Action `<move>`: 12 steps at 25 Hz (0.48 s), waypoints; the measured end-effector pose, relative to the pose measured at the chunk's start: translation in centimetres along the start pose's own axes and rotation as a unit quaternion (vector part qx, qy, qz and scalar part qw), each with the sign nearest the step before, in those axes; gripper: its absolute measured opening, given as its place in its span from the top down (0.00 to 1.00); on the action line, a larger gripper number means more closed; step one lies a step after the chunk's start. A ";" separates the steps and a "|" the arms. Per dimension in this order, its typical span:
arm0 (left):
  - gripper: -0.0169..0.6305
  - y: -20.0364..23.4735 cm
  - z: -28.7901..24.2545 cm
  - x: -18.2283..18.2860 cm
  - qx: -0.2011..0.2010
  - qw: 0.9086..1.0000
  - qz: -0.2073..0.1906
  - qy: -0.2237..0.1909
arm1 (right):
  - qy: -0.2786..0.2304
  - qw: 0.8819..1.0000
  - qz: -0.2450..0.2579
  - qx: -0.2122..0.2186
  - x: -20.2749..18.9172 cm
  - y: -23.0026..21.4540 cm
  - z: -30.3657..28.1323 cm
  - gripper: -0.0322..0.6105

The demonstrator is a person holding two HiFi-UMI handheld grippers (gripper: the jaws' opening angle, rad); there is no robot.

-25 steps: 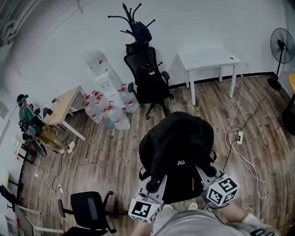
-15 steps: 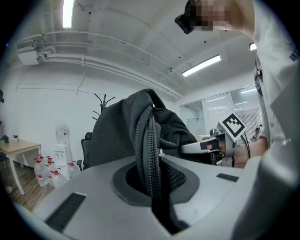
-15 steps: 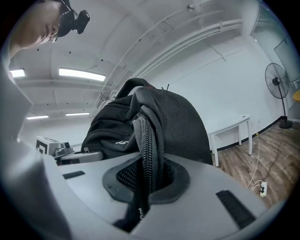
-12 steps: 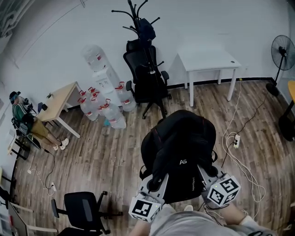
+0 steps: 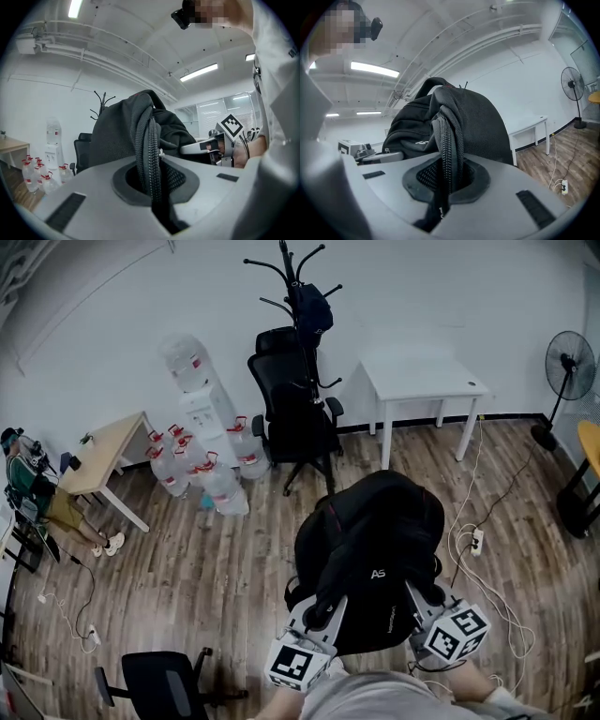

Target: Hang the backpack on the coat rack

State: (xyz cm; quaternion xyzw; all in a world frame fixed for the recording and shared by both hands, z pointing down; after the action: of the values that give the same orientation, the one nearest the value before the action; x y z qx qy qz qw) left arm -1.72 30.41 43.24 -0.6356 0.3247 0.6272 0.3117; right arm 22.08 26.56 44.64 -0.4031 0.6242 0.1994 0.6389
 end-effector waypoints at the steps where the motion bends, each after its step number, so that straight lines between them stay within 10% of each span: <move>1: 0.94 0.9 0.0 0.1 -0.006 1.000 0.004 0.001 | -0.002 1.000 -0.004 -0.002 -0.1 0.3 -0.7 0.90; 12: 0.94 8.3 -0.1 0.6 -0.035 0.999 -0.005 -0.009 | -0.007 1.000 -0.012 -0.025 -0.3 2.4 -7.5 0.90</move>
State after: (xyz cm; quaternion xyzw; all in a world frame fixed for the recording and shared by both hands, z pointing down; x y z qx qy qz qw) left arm -8.30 25.40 42.69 -0.6423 0.2968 0.6422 0.2949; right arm 15.47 22.34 45.08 -0.4249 0.6096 0.2104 0.6352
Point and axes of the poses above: the fingertips, and each gripper's own axes: z backward along the fingers, y to its left, x out of its top, the point moved 9 cm from there along z, backward along the fingers, and after that the axes turned 3 degrees about z, right-handed, at the moved point
